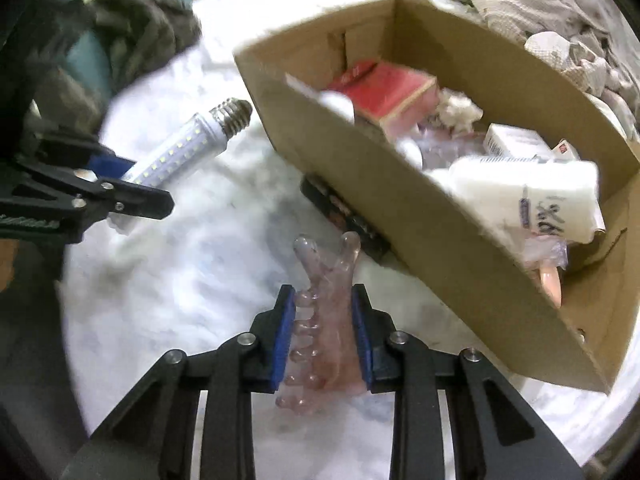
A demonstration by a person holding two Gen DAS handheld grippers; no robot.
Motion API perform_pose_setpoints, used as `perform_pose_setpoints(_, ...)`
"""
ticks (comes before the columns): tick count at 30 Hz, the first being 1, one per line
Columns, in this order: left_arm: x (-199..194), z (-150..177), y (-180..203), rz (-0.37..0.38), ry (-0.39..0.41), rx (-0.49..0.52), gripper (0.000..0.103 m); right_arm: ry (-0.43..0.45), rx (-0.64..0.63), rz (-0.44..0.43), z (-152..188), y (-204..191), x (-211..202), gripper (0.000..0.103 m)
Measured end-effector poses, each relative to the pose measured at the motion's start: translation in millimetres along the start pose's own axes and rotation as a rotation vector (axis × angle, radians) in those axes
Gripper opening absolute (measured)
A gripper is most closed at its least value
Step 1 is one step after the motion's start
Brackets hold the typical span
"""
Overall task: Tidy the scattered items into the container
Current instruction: 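Carry the bulb and hair claw over the box and open both tools to drop them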
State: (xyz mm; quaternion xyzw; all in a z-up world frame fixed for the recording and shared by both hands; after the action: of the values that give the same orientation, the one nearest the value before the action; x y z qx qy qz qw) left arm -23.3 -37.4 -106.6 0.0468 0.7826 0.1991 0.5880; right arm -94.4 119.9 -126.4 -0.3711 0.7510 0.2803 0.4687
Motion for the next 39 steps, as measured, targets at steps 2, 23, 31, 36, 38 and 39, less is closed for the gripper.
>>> perform_pose_setpoints(2,-19.0,-5.1,4.1,0.005,0.042,-0.011,0.031,0.035,0.037,-0.031,-8.0,2.8,-17.0,0.028)
perform_pose_setpoints(23,-9.6,-133.5,107.6,-0.043,0.158,0.208,0.031,0.195,0.502,0.074,-40.8,134.4,-99.7,0.018)
perform_pose_setpoints(31,44.7,-153.7,127.5,-0.042,0.065,0.231,0.031,0.055,0.572,-0.014,-24.9,142.8,-54.8,0.018)
perform_pose_setpoints(36,72.1,-159.9,129.3,-0.078,0.008,0.246,0.031,0.013,0.568,0.023,-20.9,149.6,-37.3,0.018)
perform_pose_setpoints(38,79.4,-160.7,126.3,-0.084,-0.012,0.229,0.031,0.013,0.555,0.037,-22.0,149.9,-33.5,0.018)
perform_pose_setpoints(39,83.5,-160.4,125.0,-0.085,-0.027,0.222,0.031,0.007,0.550,0.048,-22.8,150.3,-29.0,0.018)
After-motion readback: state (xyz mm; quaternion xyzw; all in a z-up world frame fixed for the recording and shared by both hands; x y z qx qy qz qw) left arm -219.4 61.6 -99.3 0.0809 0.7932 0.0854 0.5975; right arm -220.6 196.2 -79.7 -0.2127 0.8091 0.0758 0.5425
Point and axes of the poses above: each gripper's, at about its wrist camera, not at the fingertips, and x roughly the way its jaws point, y to its right, z to its underside, the point moved 8 cm from there along x, roughly the way its jaws point, and after that the axes turned 11 degrees about z, right-handed, at the moved point
